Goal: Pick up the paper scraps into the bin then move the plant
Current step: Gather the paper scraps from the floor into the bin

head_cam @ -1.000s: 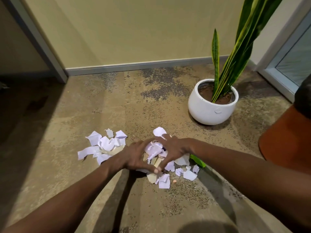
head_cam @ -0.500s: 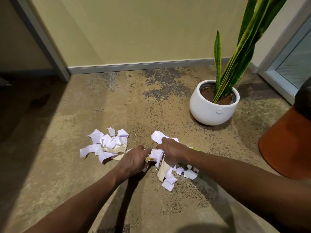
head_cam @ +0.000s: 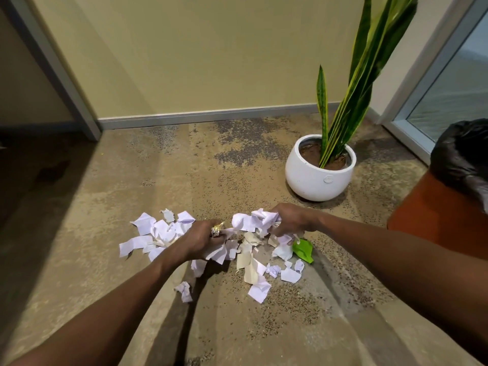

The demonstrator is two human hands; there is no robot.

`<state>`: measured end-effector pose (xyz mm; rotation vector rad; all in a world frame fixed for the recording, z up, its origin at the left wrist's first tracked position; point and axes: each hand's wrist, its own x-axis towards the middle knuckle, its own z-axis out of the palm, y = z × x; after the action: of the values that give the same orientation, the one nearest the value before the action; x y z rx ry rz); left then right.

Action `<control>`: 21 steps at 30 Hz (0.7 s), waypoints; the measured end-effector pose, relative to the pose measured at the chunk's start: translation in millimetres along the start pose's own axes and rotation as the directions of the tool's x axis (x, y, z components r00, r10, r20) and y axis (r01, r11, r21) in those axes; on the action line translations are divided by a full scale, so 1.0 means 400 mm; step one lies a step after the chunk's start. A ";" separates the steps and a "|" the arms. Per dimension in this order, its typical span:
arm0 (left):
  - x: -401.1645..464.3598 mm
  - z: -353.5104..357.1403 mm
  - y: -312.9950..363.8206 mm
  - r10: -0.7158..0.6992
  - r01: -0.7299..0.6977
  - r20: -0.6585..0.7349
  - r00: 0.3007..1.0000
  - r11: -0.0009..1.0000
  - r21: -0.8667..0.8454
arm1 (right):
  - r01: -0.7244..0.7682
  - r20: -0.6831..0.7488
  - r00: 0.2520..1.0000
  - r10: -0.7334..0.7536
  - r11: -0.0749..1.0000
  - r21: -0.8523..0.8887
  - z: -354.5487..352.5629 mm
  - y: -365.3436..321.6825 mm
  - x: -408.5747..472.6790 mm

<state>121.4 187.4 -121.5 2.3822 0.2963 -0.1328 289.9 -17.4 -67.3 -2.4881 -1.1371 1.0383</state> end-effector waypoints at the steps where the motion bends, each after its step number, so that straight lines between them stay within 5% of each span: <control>1: 0.001 -0.012 0.008 0.002 -0.002 -0.001 1.000 1.000 -0.025 | 0.010 0.001 1.000 -0.010 1.000 0.013 -0.008 -0.001 -0.008; 12: 0.072 -0.101 0.162 0.050 0.043 0.171 0.984 0.863 -0.504 | -0.046 -0.129 0.988 0.082 0.964 0.262 -0.141 0.026 -0.142; 21: 0.238 -0.195 0.530 0.246 -0.154 0.060 0.967 0.758 -0.633 | 0.142 -0.331 0.923 0.195 0.627 0.766 -0.288 0.118 -0.402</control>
<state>267.4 105.5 57.8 1.7081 0.0012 -0.0817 322.5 -156.3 77.8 -1.8454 -0.3682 0.7488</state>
